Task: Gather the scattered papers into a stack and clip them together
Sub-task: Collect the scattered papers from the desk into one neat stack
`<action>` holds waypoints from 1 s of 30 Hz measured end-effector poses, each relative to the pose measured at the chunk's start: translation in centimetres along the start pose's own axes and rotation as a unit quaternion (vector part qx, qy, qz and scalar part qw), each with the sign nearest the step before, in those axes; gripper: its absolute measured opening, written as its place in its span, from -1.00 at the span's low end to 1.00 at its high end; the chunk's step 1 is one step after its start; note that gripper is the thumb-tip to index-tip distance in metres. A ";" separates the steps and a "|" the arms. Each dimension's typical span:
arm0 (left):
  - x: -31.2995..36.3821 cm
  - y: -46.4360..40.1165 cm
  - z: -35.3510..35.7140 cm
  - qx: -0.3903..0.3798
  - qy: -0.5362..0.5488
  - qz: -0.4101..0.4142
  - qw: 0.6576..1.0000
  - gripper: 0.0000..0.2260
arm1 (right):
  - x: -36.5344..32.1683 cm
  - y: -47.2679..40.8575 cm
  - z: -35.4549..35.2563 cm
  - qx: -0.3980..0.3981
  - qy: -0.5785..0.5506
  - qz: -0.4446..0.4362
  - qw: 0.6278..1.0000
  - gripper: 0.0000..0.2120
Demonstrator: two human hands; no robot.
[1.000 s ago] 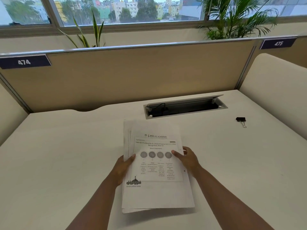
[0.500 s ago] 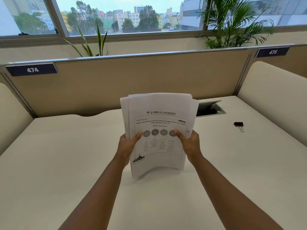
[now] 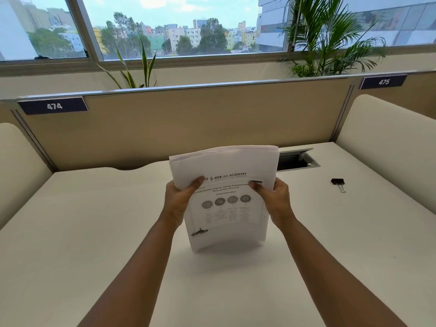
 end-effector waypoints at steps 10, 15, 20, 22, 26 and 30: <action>-1.3 0.6 0.7 0.005 -0.076 -0.009 0.997 -0.89 | 2.0 1.0 -0.5 -0.012 0.076 0.029 0.997 -0.77; -0.8 0.6 1.0 0.000 -0.090 0.006 0.996 -0.85 | 1.6 0.8 -0.4 -0.002 0.071 0.021 0.997 -0.84; -4.3 1.1 0.7 -0.016 -0.129 -0.048 0.990 -0.87 | 3.3 1.6 -0.5 -0.023 0.125 0.041 0.991 -0.80; -5.8 1.3 0.7 -0.023 -0.137 -0.074 0.988 -0.87 | 3.6 1.7 -0.5 -0.027 0.144 0.040 0.988 -0.74; -9.4 1.1 -0.6 -0.008 -0.182 -0.135 0.974 -0.75 | 4.7 2.2 -1.0 -0.040 0.228 0.043 0.972 -0.73; -11.1 1.4 -1.1 0.035 -0.237 -0.133 0.962 -0.72 | 6.7 3.6 -1.0 -0.072 0.318 0.067 0.943 -0.77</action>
Point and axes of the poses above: each hand's wrist, its own y-axis away from the middle knuckle, its own z-axis out of the palm, x = y × z, the point moved 9 cm from there along -y, towards the middle knuckle, and after that the axes turned 12 degrees about -z, right-handed, at the moved point
